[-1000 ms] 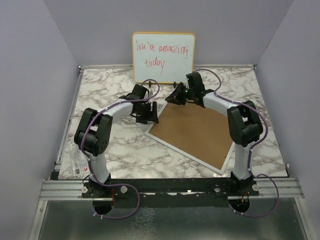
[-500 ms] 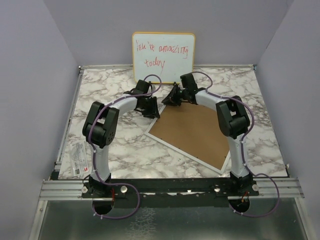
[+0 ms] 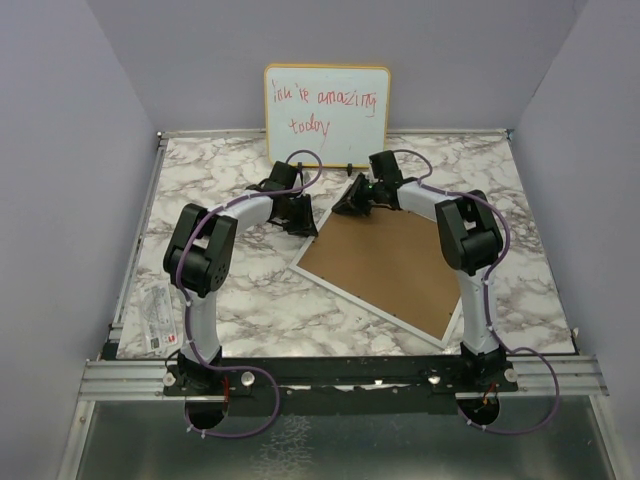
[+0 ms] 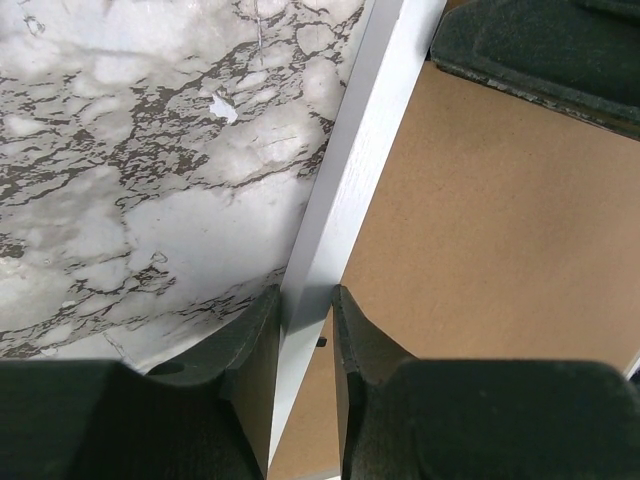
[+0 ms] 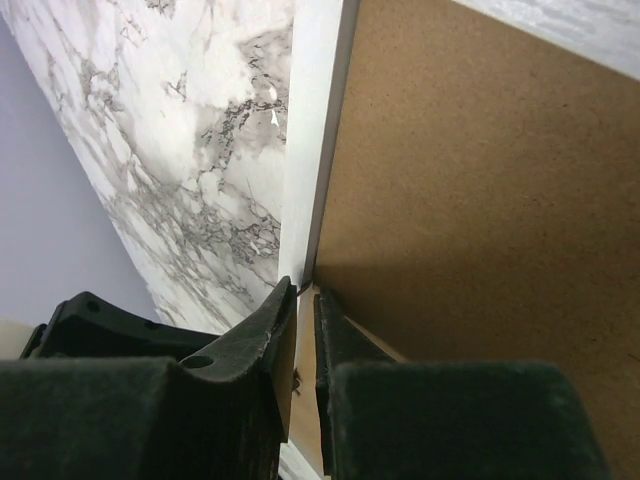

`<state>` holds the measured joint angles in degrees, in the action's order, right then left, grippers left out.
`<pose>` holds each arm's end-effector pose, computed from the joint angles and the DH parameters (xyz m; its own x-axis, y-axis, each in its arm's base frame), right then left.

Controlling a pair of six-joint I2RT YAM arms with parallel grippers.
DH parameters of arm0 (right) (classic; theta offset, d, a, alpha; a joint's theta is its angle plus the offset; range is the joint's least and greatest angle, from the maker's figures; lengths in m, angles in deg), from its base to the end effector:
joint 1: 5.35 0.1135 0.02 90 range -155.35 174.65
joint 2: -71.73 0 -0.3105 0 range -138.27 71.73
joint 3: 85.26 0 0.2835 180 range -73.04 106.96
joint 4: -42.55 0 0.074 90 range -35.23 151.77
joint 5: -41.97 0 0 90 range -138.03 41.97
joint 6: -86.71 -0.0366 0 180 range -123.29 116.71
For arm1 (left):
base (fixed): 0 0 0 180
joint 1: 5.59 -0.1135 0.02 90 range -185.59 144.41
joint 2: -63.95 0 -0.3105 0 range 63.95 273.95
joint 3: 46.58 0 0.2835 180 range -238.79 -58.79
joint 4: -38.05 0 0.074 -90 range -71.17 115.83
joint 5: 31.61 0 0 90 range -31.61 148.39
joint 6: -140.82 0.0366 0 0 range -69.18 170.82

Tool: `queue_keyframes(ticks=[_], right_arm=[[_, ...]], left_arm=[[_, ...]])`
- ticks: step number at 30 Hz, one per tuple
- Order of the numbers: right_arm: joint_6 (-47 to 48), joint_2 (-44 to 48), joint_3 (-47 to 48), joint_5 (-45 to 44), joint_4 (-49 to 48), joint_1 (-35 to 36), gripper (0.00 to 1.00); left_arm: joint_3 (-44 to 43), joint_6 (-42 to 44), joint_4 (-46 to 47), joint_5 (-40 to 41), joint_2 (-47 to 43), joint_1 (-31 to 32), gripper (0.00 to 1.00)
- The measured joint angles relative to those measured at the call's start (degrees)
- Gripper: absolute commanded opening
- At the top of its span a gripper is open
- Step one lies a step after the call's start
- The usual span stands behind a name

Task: Put the photo into the frame
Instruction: Install the photo frame at the center of the board.

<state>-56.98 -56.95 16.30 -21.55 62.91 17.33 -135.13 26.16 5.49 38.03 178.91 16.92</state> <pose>0.4906 0.2227 0.1480 -0.9049 0.4036 -0.1354 0.1790 0.6492 0.7392 0.4208 -0.1882 0.1761 -0.9383 -0.0346 -0.3441 0.1465 0.8616 -0.4860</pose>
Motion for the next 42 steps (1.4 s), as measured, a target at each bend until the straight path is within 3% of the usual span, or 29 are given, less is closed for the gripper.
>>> queue_keyframes(ticks=[11, 19, 42], right_arm=[[0.28, 0.98, -2.84, 1.20, -4.42, -0.17, 0.03], [0.31, 2.69, -3.15, 1.97, -8.52, -0.15, 0.02], [0.22, -1.14, -0.48, 3.15, -5.35, -0.15, 0.01]], left_arm=[[0.09, 0.09, 0.15, -0.02, 0.00, 0.00, 0.25], [0.09, 0.22, 0.20, -0.07, 0.00, 0.00, 0.25], [0.37, 0.33, 0.61, -0.15, -0.09, 0.00, 0.25]])
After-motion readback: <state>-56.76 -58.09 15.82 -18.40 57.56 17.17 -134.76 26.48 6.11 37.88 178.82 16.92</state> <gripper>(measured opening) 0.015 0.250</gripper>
